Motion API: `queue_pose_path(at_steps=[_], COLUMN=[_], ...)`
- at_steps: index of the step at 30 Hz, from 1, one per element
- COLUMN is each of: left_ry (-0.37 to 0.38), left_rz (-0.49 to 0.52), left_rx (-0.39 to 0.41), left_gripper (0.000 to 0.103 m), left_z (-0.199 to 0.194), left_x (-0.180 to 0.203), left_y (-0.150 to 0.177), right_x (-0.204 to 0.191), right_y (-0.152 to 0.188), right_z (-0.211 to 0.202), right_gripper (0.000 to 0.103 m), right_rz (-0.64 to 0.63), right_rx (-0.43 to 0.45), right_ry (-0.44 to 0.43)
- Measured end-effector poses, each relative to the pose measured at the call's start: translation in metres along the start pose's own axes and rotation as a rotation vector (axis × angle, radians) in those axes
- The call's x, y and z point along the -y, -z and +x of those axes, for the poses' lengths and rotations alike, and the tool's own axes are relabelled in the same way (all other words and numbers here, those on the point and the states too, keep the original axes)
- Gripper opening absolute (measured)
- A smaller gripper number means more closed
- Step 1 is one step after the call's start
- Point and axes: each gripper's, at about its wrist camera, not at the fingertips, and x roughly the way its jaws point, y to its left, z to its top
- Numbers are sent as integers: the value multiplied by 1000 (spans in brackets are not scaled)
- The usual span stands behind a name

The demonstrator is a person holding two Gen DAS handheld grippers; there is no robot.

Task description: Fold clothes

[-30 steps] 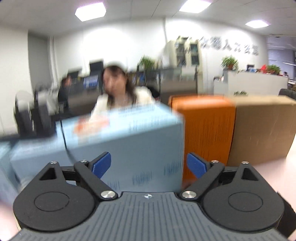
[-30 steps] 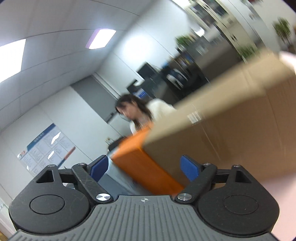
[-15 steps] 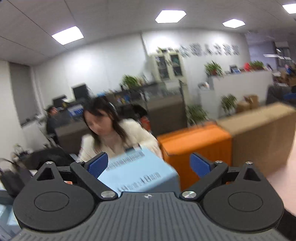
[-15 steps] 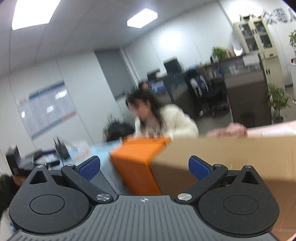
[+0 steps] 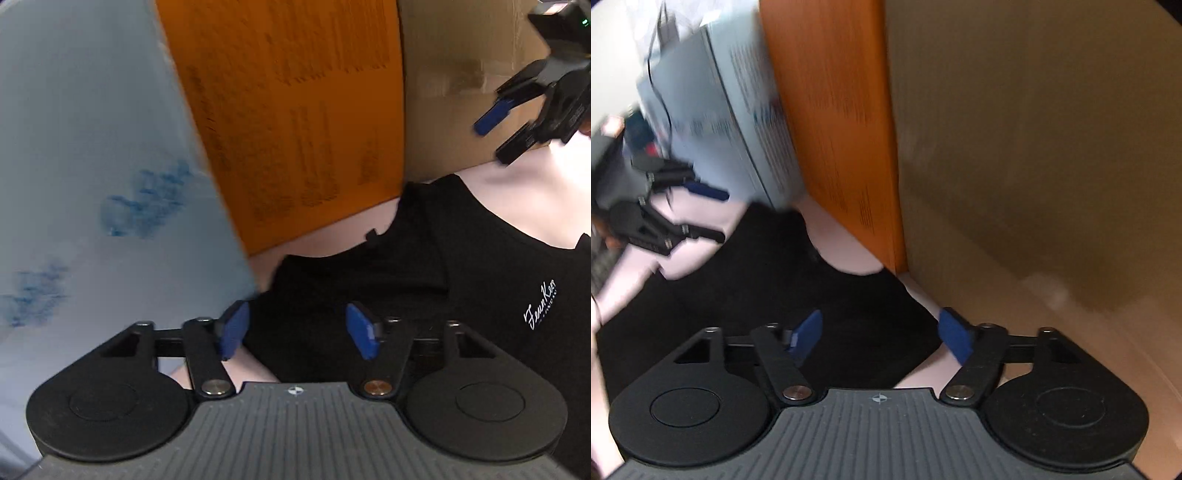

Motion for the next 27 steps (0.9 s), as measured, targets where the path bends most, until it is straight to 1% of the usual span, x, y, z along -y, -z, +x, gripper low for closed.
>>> queue_pose_path(at_steps=[2,3,4,5,6,10,13,14,15,18,19,20,24,26,27], left_ry=[20,23,20,9,-10,-102,-123,-123,-117,-124,-130,-134,-172,-180,-181], left_rz=[20,30,37,43,49,87,82,79,95,213,239,236,202,190,181], left_rx=[2,5,9,17,29,72,62,65,58,31,29,26,17,11,7], left_gripper=[47,46,46,46,46,47,47,48,49,50,53,55,60,63,63], left_z=[13,19,25,30,34,51,58,58,60,67,69,71,79,82,83], left_x=[5,8,11,14,17,26,27,28,30,43,48,49,52,54,55], left_y=[-8,-13,-15,-17,-20,-26,-30,-29,-29,-27,-27,-29,-34,-36,-38], right_x=[0,0,0,0,0,3,3,2,-1,-14,-18,-21,-40,-40,-37], right_y=[-1,0,0,1,1,8,8,8,7,4,2,0,3,4,4], right_z=[18,24,29,34,38,54,60,61,62,63,66,69,86,93,95], right_gripper=[49,47,44,38,36,36,34,34,34,34,34,33,33,33,33], right_rz=[-28,-32,-34,-35,-36,-49,-57,-64,-81,-153,-162,-163,-194,-157,-134], right_rx=[-34,-36,-33,-28,-23,-16,-23,-19,-7,46,53,51,28,23,29], right_ry=[16,24,31,34,37,30,19,17,15,26,34,55,222,242,228])
